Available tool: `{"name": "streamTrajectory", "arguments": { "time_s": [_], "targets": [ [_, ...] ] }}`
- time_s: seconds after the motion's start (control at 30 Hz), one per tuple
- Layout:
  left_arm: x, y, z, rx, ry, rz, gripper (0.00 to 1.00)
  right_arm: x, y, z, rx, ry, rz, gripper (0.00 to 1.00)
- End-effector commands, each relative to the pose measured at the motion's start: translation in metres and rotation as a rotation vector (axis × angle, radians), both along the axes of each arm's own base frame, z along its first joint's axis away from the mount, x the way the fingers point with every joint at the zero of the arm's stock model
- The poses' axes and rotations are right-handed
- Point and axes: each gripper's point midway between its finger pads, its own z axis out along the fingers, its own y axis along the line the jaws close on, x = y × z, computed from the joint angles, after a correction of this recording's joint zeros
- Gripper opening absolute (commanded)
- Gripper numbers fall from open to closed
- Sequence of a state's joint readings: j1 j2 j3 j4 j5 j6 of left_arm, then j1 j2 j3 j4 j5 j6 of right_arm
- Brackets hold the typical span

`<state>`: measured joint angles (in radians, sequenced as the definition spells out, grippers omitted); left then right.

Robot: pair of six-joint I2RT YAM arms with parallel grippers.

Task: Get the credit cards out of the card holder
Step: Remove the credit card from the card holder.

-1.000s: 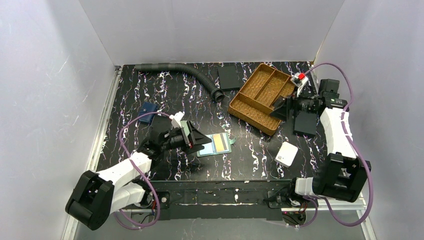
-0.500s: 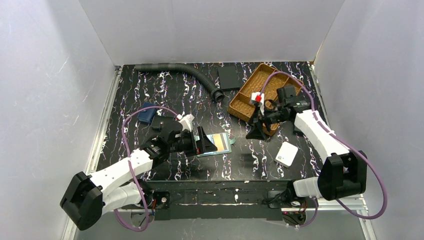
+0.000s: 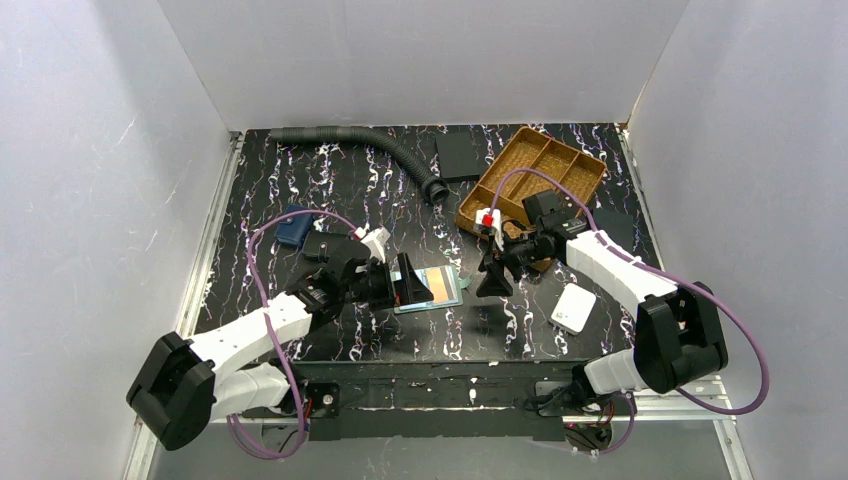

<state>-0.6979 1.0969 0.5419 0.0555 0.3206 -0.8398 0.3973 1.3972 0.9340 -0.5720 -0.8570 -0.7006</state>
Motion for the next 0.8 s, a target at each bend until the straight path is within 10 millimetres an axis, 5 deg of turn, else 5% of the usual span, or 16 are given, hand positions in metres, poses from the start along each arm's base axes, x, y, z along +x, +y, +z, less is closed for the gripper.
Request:
{"name": "streamTrajectory", "arguments": {
  "time_s": [0.0, 0.27, 0.5, 0.77],
  "targets": [
    [0.013, -0.008, 0.013, -0.005, -0.045, -0.001, 0.98, 0.009, 0.01, 0.007, 0.062, -0.027, -0.07, 0.74],
    [0.013, -0.013, -0.003, 0.016, 0.026, 0.014, 0.9, 0.019, 0.028, -0.006, 0.068, 0.076, -0.158, 0.42],
    [0.028, -0.019, -0.016, 0.069, 0.043, 0.044, 0.73, 0.031, 0.049, -0.02, 0.042, 0.222, -0.267, 0.19],
    [0.041, -0.021, -0.038, 0.139, 0.06, 0.064, 0.56, 0.047, 0.062, -0.045, 0.007, 0.419, -0.426, 0.16]
  ]
}}
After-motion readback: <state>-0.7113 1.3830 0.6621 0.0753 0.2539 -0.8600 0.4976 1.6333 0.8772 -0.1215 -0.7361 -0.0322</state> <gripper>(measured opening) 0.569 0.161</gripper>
